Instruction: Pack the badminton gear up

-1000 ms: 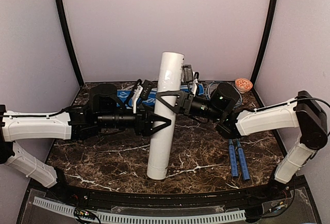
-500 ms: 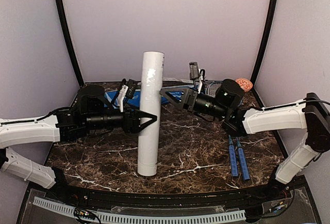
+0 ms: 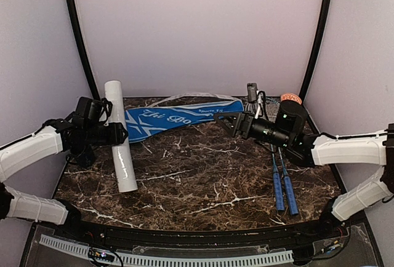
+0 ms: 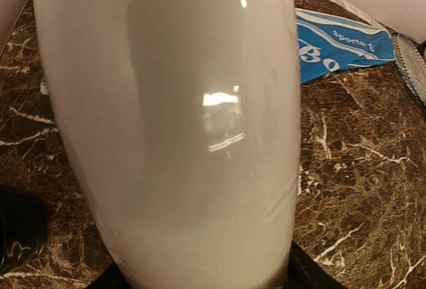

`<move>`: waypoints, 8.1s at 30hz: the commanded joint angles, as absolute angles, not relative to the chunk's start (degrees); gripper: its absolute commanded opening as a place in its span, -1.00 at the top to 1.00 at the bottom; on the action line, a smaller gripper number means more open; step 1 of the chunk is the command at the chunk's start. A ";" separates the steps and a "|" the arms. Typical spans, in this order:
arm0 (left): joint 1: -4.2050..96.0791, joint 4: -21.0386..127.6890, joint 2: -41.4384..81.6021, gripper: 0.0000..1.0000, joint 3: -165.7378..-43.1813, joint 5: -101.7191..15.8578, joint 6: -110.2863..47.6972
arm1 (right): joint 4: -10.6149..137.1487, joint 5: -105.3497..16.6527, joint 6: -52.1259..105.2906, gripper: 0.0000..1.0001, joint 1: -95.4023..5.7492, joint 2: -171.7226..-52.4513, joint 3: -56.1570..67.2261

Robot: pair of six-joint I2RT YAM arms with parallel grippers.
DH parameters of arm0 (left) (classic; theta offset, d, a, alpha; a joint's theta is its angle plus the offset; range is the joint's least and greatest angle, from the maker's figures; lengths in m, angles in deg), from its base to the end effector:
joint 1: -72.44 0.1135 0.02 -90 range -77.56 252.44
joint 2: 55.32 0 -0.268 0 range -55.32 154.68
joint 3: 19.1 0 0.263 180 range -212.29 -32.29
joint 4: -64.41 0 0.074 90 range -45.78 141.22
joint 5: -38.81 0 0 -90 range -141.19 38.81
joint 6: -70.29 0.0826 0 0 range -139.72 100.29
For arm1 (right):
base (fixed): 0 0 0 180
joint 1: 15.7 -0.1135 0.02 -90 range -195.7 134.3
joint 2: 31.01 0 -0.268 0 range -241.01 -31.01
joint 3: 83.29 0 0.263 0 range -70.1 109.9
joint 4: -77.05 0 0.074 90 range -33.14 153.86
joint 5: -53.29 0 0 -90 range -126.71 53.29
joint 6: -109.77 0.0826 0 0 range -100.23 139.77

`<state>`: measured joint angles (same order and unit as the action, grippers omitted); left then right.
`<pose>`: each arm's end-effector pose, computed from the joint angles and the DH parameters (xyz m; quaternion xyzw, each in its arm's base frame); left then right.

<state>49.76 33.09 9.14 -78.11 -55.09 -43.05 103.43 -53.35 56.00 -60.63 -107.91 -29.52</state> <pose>0.2712 -0.1072 0.2367 -0.0204 0.8934 -0.1470 0.4240 0.2339 0.2668 0.2799 -0.1564 0.6696 0.5433 0.4816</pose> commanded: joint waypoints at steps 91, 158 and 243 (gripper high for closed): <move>40.27 62.28 41.65 1.00 -100.97 -26.52 28.13 | 78.28 -53.32 44.94 -0.99 -48.60 -80.69 -32.26; 43.87 55.56 45.60 -0.37 -82.24 -43.81 -54.45 | 77.00 -73.50 41.39 -0.37 -49.05 -138.64 -18.98; 38.23 46.47 34.10 -0.31 -95.87 -43.45 -33.89 | 66.40 -53.93 45.73 0.32 -19.75 -117.76 -35.47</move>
